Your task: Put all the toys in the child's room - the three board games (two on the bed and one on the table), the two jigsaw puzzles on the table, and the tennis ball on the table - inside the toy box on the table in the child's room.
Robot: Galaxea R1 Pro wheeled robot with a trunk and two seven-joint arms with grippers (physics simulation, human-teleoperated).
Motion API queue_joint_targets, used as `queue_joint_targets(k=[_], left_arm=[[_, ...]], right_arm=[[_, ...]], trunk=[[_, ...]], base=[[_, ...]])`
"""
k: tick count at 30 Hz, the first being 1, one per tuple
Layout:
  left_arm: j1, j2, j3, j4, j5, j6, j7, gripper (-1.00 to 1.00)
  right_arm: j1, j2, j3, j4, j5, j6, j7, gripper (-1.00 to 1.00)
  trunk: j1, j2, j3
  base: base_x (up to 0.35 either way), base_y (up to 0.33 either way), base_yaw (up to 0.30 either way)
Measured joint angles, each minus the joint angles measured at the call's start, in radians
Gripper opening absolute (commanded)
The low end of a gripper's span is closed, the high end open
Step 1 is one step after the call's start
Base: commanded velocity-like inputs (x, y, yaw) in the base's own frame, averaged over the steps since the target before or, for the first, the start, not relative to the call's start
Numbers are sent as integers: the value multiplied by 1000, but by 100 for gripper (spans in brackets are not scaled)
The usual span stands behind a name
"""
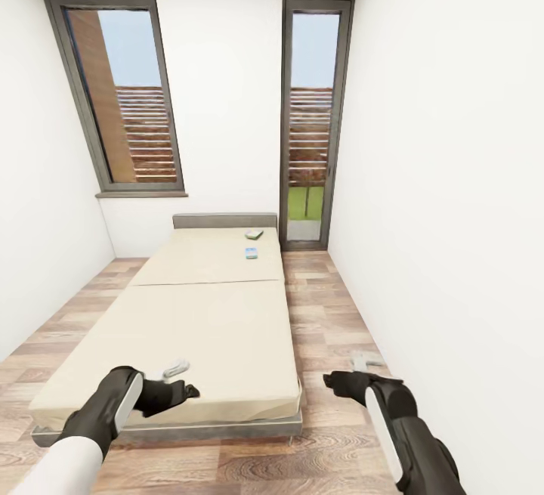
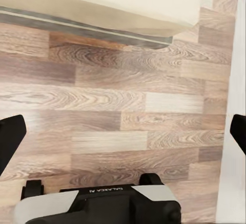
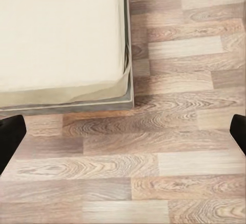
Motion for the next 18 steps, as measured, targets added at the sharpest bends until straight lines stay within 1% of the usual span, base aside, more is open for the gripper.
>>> queue_joint_targets(k=[2, 3, 4, 5, 6, 7, 8, 9, 10, 11, 12, 13, 14, 15, 18], left_arm=[[0, 12, 0, -3, 0, 4, -38, 100], [0, 23, 0, -4, 0, 8, -77, 100], [0, 28, 0, -5, 0, 12, -99, 100], [0, 37, 1, -6, 0, 23, -144, 100], [0, 40, 2, -6, 0, 30, -170, 100], [0, 45, 2, -8, 1, 42, -222, 100], [0, 48, 3, -10, 1, 47, -251, 100], [0, 52, 3, -15, 2, 54, -310, 100], [0, 54, 3, -18, 1, 56, -341, 100], [0, 58, 2, -21, 1, 58, -399, 100], [0, 60, 2, -23, 0, 58, -427, 100], [0, 62, 2, -25, -1, 57, -478, 100], [0, 64, 1, -26, -2, 57, -502, 100], [0, 68, 2, -27, -1, 57, -545, 100], [0, 88, 2, -28, 1, 58, -602, 100]], right_arm=[[1, 0, 0, -22, -1, 11, 0, 100], [1, -1, -1, -27, -1, 14, 0, 100], [1, -1, -1, -31, -3, 18, 1, 100], [1, 0, 0, -37, -10, 26, 1, 100], [1, 0, 0, -39, -15, 29, 0, 100], [1, 1, 0, -42, -28, 35, 0, 100], [1, 0, 1, -43, -35, 38, 1, 100], [1, -1, 3, -46, -48, 41, 1, 100], [1, -2, 4, -49, -53, 43, 1, 100], [1, -3, 6, -61, -60, 46, 1, 100], [1, -5, 8, -72, -62, 48, 1, 100], [0, -7, 11, -103, -66, 56, 2, 100], [0, -8, 12, -126, -68, 62, 3, 100], [-2, -9, 14, -171, -71, 81, 4, 100], [-3, -11, 16, -232, -75, 123, 5, 100]], trunk=[[0, 0, 0], [0, 0, 0], [0, 0, 0], [0, 0, 0], [0, 0, 0], [0, 0, 0], [0, 0, 0], [0, 0, 0], [0, 0, 0], [0, 0, 0], [0, 0, 0], [0, 0, 0], [0, 0, 0], [0, 0, 0], [0, 0, 0]], base=[[0, 0, 0], [0, 0, 0], [0, 0, 0], [0, 0, 0], [0, 0, 0], [0, 0, 0], [0, 0, 0], [0, 0, 0], [0, 0, 0], [0, 0, 0], [0, 0, 0], [0, 0, 0], [0, 0, 0], [0, 0, 0], [0, 0, 0]])
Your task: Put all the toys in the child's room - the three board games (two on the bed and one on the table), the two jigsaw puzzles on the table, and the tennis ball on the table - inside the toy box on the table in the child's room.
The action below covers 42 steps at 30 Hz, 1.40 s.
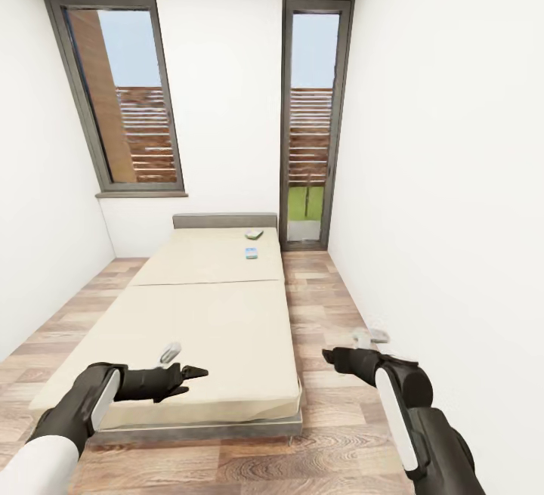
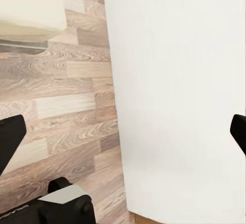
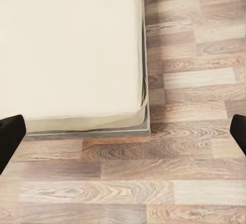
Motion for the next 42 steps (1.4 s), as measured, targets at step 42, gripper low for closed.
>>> queue_joint_targets(k=[42], left_arm=[[2, 160, 38, -6, 4, -7, -387, 100]], right_arm=[[0, 16, -25, -63, -56, 65, 26, 100]], trunk=[[0, 0, -2]], base=[[-13, -91, 64]])
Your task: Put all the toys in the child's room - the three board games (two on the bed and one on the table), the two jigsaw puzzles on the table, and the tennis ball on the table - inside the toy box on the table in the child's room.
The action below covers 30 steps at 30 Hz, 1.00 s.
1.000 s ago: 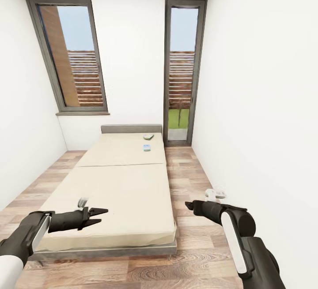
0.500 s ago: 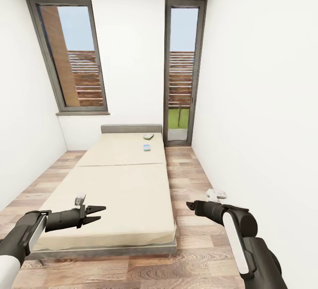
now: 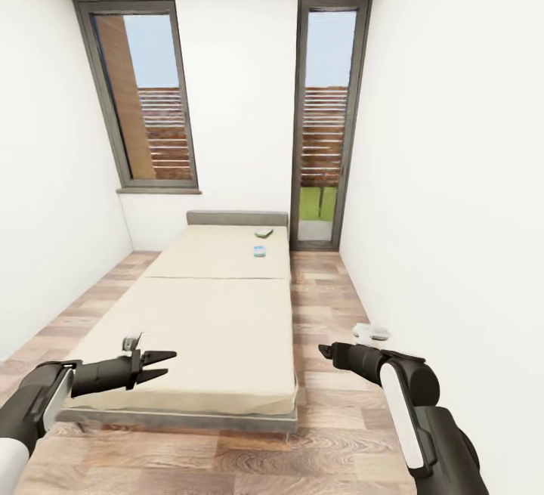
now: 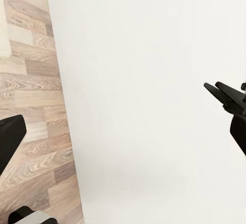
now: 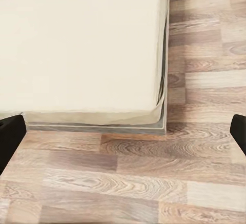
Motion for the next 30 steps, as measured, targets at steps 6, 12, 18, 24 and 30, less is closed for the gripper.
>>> queue_joint_targets(k=[6, 12, 18, 24, 30], left_arm=[[0, 1, 32, 0, 0, 0, 1, 100], [0, 1, 38, 0, 0, 0, 1, 100], [1, 1, 38, 0, 0, 0, 3, 100], [1, 1, 39, 0, -1, 0, 7, 100], [1, 2, 39, 0, -1, 0, 9, 100]], right_arm=[[0, 1, 1, 1, 3, 0, -1, 100], [0, 1, 1, 2, 7, 0, -1, 100], [1, 4, 1, 2, 13, 0, -1, 100], [1, 4, 1, 2, 14, 0, -1, 100], [1, 4, 1, 2, 15, 0, -1, 100]], trunk=[[0, 1, -5], [0, 1, -10], [0, 2, -16], [0, 2, -23], [0, 2, -31]], base=[[0, -40, 250], [0, -4, 241], [0, -1, 217], [0, 0, 194], [0, -20, 187]])
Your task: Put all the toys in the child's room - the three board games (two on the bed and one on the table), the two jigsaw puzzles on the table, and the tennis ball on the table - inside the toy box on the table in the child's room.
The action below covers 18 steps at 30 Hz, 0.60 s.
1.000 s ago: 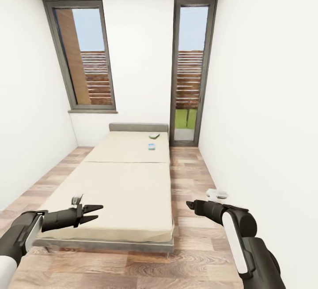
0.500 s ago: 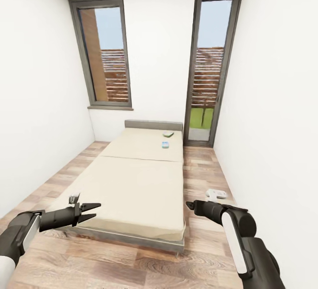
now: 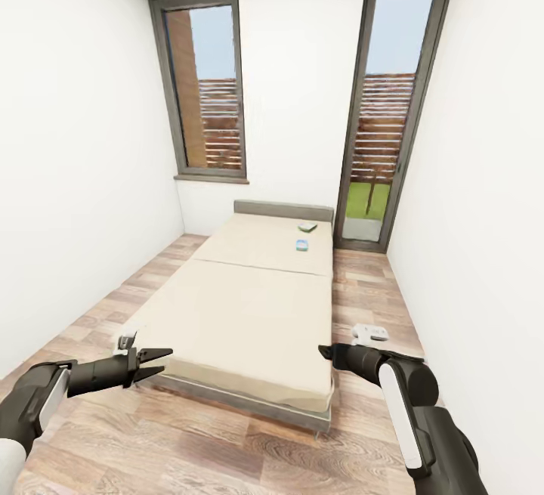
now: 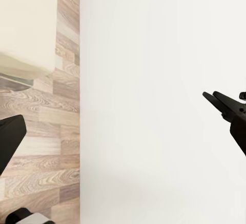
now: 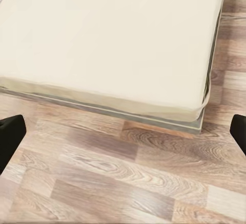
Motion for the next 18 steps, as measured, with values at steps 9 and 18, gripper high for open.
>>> queue_joint_targets(k=[9, 18], left_arm=[[0, 0, 0, 0, 1, 0, 5, 100], [0, 2, 0, 0, 0, 0, 4, 100]], right_arm=[[0, 0, 1, 0, 0, 0, 0, 100], [0, 0, 0, 1, 0, 0, 0, 100]], trunk=[[0, 0, -12], [0, 0, -24]], base=[[0, -214, 174], [0, -221, 169]])
